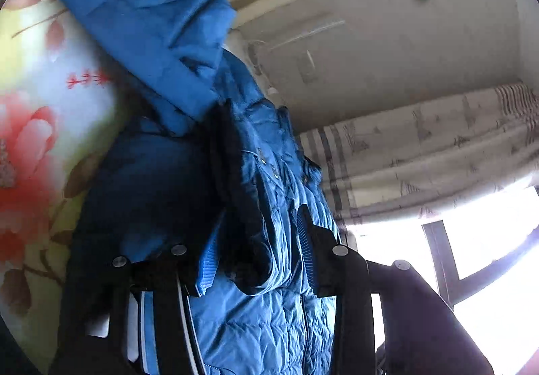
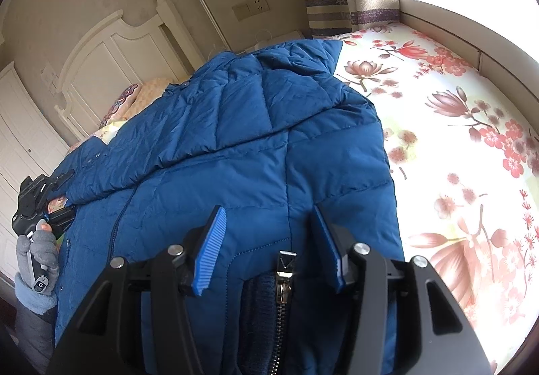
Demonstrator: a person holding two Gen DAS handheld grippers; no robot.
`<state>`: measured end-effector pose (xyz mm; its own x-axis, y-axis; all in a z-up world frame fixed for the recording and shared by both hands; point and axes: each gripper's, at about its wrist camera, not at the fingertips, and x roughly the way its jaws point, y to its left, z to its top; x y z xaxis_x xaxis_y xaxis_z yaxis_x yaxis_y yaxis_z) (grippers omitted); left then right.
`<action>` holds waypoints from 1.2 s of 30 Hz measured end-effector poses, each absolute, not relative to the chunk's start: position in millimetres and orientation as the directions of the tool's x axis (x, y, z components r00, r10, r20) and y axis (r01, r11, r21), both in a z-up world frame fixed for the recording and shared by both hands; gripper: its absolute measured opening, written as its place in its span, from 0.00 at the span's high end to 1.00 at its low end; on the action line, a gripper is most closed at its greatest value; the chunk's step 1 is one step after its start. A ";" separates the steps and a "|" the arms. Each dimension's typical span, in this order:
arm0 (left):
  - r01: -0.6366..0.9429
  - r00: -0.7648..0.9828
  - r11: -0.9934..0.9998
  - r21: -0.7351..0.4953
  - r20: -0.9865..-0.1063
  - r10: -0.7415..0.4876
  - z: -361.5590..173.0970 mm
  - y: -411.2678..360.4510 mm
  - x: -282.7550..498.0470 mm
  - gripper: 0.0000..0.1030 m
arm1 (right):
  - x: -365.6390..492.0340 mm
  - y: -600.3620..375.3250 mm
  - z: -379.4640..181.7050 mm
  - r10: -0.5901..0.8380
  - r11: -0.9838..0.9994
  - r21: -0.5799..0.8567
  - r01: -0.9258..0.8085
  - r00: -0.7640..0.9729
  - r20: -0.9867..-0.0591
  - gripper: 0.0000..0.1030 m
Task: Fold large clothes
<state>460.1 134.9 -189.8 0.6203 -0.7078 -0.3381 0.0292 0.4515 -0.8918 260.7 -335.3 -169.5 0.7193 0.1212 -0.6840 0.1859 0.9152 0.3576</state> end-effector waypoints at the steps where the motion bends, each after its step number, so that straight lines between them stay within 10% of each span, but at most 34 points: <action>1: 0.043 0.617 0.462 -0.886 -0.340 -0.710 -190.9 134.1 460.2 0.70 | 259.3 -335.6 -166.6 0.100 0.917 0.345 0.200 0.722 -0.685 0.51; 6: 0.081 0.621 0.531 -0.844 -0.374 -0.689 -190.9 121.3 460.3 0.70 | 268.7 -335.9 -143.7 -0.033 0.948 0.211 0.236 0.737 -0.675 0.51; 13: 0.109 0.619 0.589 -0.800 -0.409 -0.670 -185.5 109.5 459.2 0.71 | 346.3 -290.4 -169.5 -0.422 0.892 -0.434 0.128 0.583 -0.694 0.51; 18: 0.130 0.599 0.566 -0.814 -0.391 -0.699 -187.0 110.4 458.1 0.75 | 370.0 -275.5 -173.0 -0.463 0.839 -0.538 0.082 0.627 -0.626 0.53; 23: 0.171 0.616 0.573 -0.802 -0.367 -0.697 -179.5 110.4 448.2 0.81 | 367.3 -283.2 -170.9 -0.393 0.881 -0.467 0.074 0.664 -0.636 0.94; 29: 0.202 0.611 0.618 -0.760 -0.396 -0.686 -171.5 101.3 436.7 0.82 | 340.9 -313.2 -154.4 -0.349 0.929 -0.335 0.159 0.676 -0.648 0.96; 34: 0.144 0.651 0.680 -0.719 -0.449 -0.612 -170.2 106.6 434.1 0.82 | 332.5 -324.0 -160.5 -0.220 0.972 -0.220 0.080 0.634 -0.741 0.79; 36: 0.129 0.706 0.700 -0.702 -0.431 -0.562 -164.4 116.5 425.6 0.82 | 319.0 -329.6 -144.3 -0.103 0.994 -0.090 0.054 0.687 -0.720 0.51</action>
